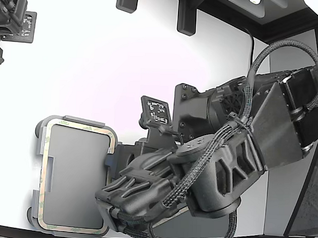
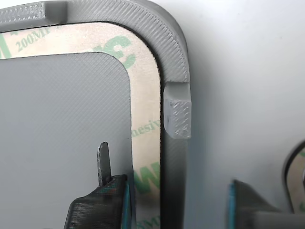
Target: Move top rectangular frame to the holder.
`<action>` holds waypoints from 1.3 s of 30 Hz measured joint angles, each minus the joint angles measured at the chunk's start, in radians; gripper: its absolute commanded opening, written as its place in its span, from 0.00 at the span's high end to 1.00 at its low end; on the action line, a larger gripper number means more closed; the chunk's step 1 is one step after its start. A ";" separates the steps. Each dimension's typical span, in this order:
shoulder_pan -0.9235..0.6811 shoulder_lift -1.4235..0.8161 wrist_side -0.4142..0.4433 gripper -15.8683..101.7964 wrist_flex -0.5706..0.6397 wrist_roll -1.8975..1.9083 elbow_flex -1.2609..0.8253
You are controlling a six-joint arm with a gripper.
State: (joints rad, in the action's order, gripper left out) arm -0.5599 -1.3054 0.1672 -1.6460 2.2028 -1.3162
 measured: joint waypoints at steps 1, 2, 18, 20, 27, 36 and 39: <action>0.000 0.000 0.006 0.02 0.000 -0.005 0.000; 0.000 0.000 0.012 0.02 0.000 -0.012 0.002; -0.069 -0.264 0.436 0.02 0.135 -0.618 0.058; -0.064 -0.345 0.491 0.02 0.192 -0.781 0.006; 0.060 -0.718 0.500 0.02 0.400 -1.333 -0.325; 0.253 -1.278 0.305 0.02 0.612 -1.893 -0.841; 0.273 -1.411 0.288 0.02 0.565 -1.957 -0.968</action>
State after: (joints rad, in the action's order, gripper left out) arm -0.2869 -2.7167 0.4556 -1.0815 0.2454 -2.2841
